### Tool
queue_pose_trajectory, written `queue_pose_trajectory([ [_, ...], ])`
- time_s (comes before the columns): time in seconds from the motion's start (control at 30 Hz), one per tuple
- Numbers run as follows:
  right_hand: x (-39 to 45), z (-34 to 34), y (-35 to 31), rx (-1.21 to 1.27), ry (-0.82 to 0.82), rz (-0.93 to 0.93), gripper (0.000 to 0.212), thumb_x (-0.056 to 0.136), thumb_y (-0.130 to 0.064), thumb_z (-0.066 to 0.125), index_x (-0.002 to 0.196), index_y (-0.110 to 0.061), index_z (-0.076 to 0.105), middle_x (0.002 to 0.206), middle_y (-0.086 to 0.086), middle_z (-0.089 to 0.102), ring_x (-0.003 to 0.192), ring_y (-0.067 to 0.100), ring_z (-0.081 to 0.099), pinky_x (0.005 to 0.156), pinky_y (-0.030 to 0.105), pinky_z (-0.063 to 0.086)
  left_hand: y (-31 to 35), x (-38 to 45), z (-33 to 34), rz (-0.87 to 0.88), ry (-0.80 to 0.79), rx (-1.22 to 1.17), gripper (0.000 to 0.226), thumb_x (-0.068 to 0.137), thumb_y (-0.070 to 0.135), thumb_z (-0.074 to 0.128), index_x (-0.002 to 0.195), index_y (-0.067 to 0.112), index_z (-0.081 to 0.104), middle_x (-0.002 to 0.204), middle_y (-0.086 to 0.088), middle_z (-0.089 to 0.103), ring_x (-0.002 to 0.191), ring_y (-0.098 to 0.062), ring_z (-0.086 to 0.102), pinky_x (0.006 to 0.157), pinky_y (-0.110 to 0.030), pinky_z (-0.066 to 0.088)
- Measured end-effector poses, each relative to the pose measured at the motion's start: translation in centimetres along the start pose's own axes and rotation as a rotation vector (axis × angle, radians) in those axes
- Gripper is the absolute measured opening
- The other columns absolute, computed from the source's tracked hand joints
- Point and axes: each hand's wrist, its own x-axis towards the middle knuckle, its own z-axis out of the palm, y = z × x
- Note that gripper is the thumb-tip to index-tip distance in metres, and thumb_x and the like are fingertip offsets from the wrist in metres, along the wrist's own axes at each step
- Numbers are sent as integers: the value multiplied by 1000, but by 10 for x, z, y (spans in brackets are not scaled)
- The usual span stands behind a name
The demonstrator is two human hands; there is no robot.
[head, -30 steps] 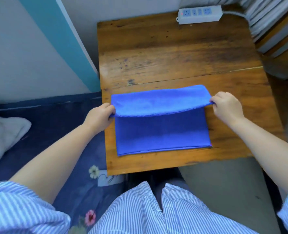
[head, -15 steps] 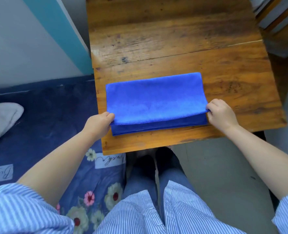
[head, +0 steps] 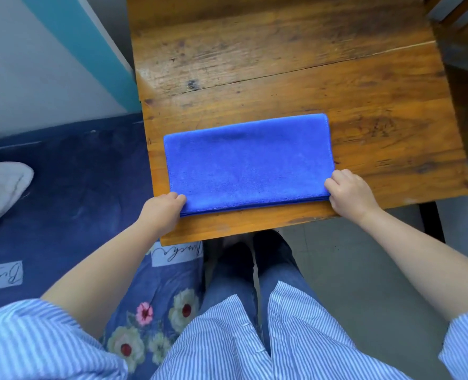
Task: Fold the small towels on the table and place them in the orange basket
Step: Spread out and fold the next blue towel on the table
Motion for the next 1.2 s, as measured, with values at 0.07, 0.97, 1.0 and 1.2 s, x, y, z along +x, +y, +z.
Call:
queue_pose_trajectory([
  [0.07,0,3,-2,-21,-30,6,40,24,18,72,49,-1,48,49,15,47,41,28,49,35,24,36,6,3,4,-31,-4,-13,20,94,12,38,111,9,47,104,-7,53,93,-26,55,62,-30,31],
  [0.97,31,-27,-29,-149,-126,2,12,59,-3,44,49,-6,50,50,9,52,48,27,51,47,27,27,21,10,-21,-1,210,32,20,69,-1,62,77,10,48,62,0,37,65,-24,49,41,-22,15],
  [1.0,45,-27,-35,-83,-5,-4,17,58,-5,36,46,-6,47,48,10,49,44,27,49,45,25,25,23,17,-27,29,315,-9,25,55,-5,69,66,7,50,57,-3,43,54,-26,50,37,-21,12],
  [1.2,126,-6,-96,11,-50,4,46,71,-18,34,96,-5,71,108,14,69,100,32,67,77,50,53,54,78,-50,-31,547,-389,46,79,14,33,103,-6,66,112,-23,66,104,-39,64,74,-41,56],
])
